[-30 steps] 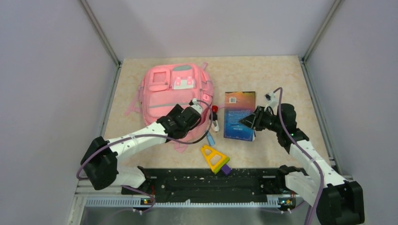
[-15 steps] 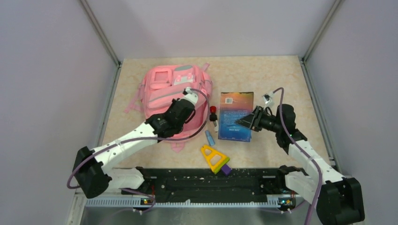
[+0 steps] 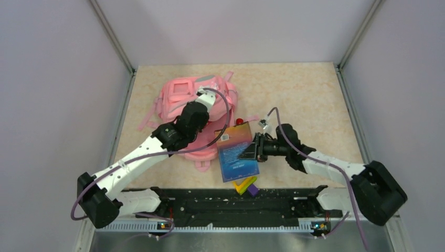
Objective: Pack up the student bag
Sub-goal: Place the book in the student bag.
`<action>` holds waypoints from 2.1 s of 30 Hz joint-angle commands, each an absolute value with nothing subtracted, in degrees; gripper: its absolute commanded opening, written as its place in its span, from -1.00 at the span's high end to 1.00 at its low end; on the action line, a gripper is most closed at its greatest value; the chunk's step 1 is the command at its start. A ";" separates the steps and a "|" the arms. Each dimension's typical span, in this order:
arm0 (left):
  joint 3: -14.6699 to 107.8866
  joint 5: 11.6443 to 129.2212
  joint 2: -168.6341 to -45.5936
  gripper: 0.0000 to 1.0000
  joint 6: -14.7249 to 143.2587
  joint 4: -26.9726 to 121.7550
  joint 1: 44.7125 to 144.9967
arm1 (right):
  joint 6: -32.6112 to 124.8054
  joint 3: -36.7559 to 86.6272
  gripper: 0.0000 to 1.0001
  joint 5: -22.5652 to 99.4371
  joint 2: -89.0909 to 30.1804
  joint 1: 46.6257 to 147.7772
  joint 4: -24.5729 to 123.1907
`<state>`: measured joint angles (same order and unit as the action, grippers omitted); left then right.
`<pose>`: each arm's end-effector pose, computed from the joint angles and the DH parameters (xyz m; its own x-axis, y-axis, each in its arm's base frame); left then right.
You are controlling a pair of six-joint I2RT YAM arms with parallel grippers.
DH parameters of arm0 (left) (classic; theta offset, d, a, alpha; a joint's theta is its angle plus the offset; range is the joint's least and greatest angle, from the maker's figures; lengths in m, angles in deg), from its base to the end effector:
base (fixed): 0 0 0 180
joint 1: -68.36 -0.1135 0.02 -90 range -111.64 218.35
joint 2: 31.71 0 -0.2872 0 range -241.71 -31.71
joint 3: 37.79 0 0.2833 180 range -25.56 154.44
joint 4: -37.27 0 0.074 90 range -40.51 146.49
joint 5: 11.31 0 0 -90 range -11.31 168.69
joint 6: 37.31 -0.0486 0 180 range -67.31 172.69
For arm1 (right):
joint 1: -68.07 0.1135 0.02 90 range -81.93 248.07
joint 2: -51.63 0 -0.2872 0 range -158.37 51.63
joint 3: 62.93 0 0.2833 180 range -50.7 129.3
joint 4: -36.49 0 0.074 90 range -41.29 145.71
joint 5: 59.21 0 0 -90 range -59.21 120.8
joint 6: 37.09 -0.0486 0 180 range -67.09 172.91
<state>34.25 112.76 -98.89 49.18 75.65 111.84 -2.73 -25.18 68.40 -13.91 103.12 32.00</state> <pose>0.2264 -0.1771 0.3391 -0.3858 0.4358 -0.8132 0.2552 0.8974 0.3598 0.1917 0.1707 0.1983 -0.9371 0.1414 -0.3191 -0.2484 0.3719 0.8944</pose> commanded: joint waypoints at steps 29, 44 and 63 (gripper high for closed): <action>34.82 92.92 -91.99 1.00 57.99 65.10 109.34 | -27.01 -3.59 1.00 48.92 -52.05 111.18 -20.11; 34.56 89.30 -91.12 1.00 59.18 64.61 109.24 | -20.33 9.79 1.00 29.86 -64.52 111.05 -22.91; 34.57 89.49 -91.03 1.00 60.80 65.67 107.03 | -6.32 10.37 -0.28 24.65 -61.00 111.57 -8.83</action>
<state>32.92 92.45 -94.84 57.99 71.71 107.51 -14.81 12.61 29.39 -68.69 112.65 -7.45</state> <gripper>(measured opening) 0.028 0.595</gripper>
